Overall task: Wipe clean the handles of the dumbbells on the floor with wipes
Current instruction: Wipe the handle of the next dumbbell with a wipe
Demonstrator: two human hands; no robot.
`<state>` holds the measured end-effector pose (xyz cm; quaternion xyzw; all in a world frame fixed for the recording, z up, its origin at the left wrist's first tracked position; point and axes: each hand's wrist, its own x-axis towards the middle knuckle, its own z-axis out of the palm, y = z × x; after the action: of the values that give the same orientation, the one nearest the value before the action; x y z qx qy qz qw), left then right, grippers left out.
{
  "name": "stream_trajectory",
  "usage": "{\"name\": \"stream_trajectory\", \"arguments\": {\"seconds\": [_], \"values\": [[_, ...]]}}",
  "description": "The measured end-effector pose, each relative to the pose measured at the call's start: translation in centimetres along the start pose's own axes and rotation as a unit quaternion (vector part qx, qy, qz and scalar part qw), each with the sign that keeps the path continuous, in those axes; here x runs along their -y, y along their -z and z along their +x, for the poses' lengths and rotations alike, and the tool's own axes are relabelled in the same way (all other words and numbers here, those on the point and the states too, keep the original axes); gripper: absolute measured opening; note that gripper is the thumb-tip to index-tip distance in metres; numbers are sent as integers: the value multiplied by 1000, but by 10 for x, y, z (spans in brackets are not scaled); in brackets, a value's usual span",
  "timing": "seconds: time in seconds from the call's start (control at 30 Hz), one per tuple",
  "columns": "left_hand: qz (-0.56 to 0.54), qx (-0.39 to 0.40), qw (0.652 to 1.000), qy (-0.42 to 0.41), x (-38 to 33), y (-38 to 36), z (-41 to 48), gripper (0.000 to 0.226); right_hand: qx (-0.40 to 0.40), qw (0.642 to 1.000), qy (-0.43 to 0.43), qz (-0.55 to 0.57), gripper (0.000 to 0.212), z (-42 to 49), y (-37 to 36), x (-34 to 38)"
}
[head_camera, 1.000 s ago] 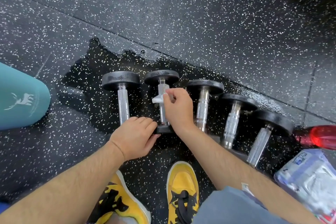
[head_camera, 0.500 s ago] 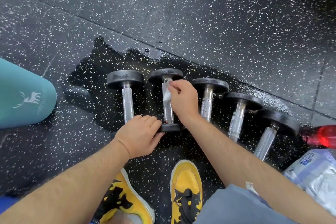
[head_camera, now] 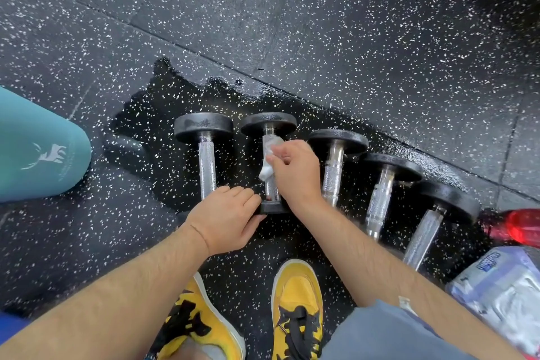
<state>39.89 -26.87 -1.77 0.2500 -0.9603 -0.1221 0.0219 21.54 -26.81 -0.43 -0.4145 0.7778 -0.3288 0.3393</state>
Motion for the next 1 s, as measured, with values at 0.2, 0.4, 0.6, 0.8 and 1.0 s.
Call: {"name": "stream_trajectory", "arguments": {"seconds": [0.2,0.4,0.6,0.8,1.0], "values": [[-7,2,1000,1,-2,0,1,31,15,998,47,-29,12,23,-1,1],[8,2,1000,2,-1,-1,1,33,54,984,118,-125,13,17,-5,-10],[6,-3,1000,1,-2,-1,0,34,22,970,164,-178,13,24,-13,-7],[12,-11,1000,3,-2,0,3,34,27,935,243,-258,17,22,-11,-2],[8,-15,1000,-1,-4,0,2,34,33,934,225,-276,24,10,-20,-2]]}}
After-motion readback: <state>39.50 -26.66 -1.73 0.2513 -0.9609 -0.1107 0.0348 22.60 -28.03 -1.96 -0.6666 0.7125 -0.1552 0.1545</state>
